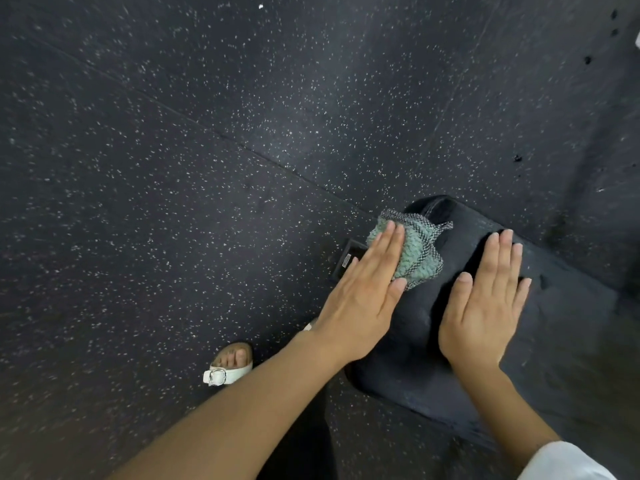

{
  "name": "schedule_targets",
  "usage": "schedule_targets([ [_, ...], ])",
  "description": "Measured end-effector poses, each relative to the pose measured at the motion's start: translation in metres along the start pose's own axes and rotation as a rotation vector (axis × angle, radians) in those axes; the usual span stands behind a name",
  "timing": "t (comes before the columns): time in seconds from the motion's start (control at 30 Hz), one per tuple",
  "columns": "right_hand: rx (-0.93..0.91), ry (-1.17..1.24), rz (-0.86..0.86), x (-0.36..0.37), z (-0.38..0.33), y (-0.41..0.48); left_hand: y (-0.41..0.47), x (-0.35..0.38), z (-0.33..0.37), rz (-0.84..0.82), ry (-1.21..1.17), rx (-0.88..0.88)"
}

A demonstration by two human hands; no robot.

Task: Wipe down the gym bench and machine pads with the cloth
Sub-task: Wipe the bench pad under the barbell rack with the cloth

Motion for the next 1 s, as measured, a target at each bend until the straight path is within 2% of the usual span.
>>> schedule_targets([
  [0.3,-0.011,-0.007,0.016,0.001,0.001,0.001,0.045,-0.002,0.005,0.01,-0.034,0.013],
  [0.73,-0.025,0.002,0.027,0.003,0.003,0.002,-0.009,0.0,-0.006,0.037,-0.037,0.03],
  [1.0,-0.04,0.013,0.045,0.003,0.004,0.002,-0.057,0.006,-0.016,0.06,-0.074,-0.033],
])
Point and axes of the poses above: each hand's wrist, its own y-axis towards the middle knuckle, its own x-axis out of the palm, z = x × y, the point moved 6 cm from there along y, towards the middle knuckle, and after that the axes turned 10 degrees about z, right-handed, at the moved point
